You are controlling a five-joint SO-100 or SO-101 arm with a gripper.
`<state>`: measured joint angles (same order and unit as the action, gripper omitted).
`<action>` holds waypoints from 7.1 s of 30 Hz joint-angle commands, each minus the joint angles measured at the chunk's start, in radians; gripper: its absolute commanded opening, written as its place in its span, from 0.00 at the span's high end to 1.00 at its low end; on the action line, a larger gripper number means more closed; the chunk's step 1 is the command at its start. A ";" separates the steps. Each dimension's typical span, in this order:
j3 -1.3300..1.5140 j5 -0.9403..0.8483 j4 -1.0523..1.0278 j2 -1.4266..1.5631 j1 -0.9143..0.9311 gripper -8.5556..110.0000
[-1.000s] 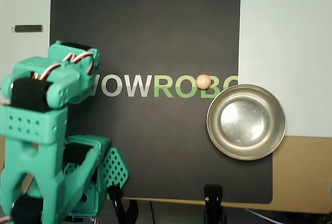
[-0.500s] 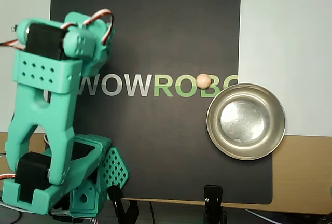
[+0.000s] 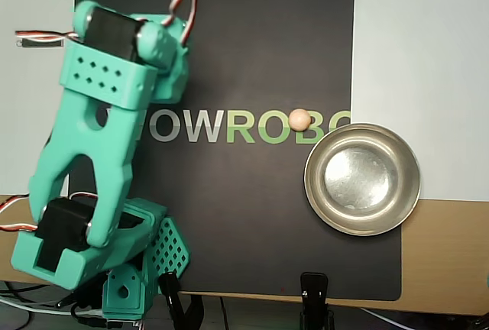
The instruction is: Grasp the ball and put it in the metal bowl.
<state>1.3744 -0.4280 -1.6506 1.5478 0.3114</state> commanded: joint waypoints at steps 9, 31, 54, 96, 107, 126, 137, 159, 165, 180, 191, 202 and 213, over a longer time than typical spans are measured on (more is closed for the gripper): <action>-0.038 -0.589 -0.005 0.005 0.029 0.92; -0.037 -0.997 0.008 -0.060 0.132 0.93; -0.026 -1.330 0.009 -0.071 0.319 0.92; -0.095 -1.404 0.146 -0.259 0.535 0.82; -0.095 -1.396 0.230 -0.288 0.546 0.76; -0.094 -1.401 0.264 -0.310 0.546 0.76; -0.094 -1.401 0.265 -0.311 0.546 0.75; -0.095 -1.396 0.296 -0.373 0.546 0.56; -0.095 -1.394 0.324 -0.388 0.546 0.56; -0.083 -1.394 0.322 -0.393 0.538 0.55; -0.094 -1.394 0.324 -0.431 0.538 0.55; -0.094 -1.402 0.322 -0.434 0.538 0.45; -0.094 -1.404 0.316 -0.431 0.558 0.45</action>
<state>1.3054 -1.8270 -1.3361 1.1152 0.8606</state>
